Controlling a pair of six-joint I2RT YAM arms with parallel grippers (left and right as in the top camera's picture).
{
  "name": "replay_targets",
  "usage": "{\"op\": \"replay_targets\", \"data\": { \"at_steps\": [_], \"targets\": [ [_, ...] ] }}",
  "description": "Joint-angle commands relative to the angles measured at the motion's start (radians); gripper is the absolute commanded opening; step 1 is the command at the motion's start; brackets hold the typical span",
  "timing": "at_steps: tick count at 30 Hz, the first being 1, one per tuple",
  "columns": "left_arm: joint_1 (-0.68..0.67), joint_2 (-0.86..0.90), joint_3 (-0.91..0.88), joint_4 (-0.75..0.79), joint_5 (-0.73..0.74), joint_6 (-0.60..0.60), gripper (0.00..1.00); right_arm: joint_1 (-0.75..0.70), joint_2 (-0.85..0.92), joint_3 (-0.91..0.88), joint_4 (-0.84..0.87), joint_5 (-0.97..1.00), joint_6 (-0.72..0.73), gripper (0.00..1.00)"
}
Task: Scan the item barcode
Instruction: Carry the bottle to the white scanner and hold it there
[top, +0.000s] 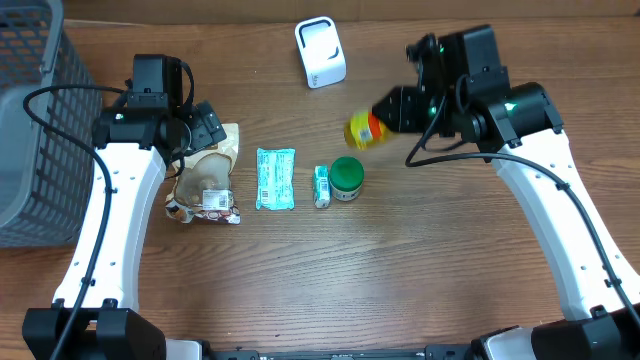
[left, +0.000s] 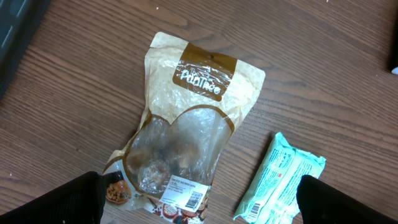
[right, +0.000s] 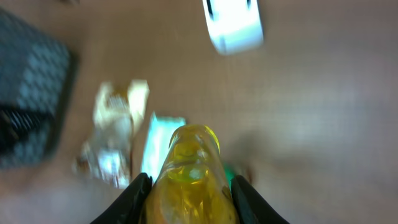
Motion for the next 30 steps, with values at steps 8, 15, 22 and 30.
{"op": "replay_targets", "data": {
  "at_steps": [8, 15, 22, 30],
  "targets": [
    [0.003, 0.003, 0.010, 0.000, 0.008, 0.007, 1.00, -0.005, -0.012, 0.027, 0.433, 0.120, 0.043, 0.07],
    [0.003, 0.003, 0.010, 0.000, 0.008, 0.007, 1.00, -0.004, 0.021, 0.027, 0.733, 0.238, 0.019, 0.09],
    [0.003, 0.003, 0.010, 0.000, 0.008, 0.007, 1.00, 0.011, 0.157, 0.027, 0.896, 0.239, -0.137, 0.10],
    [0.003, 0.003, 0.010, 0.000, 0.008, 0.007, 1.00, 0.065, 0.346, 0.027, 0.977, 0.285, -0.473, 0.09]
  ]
}}
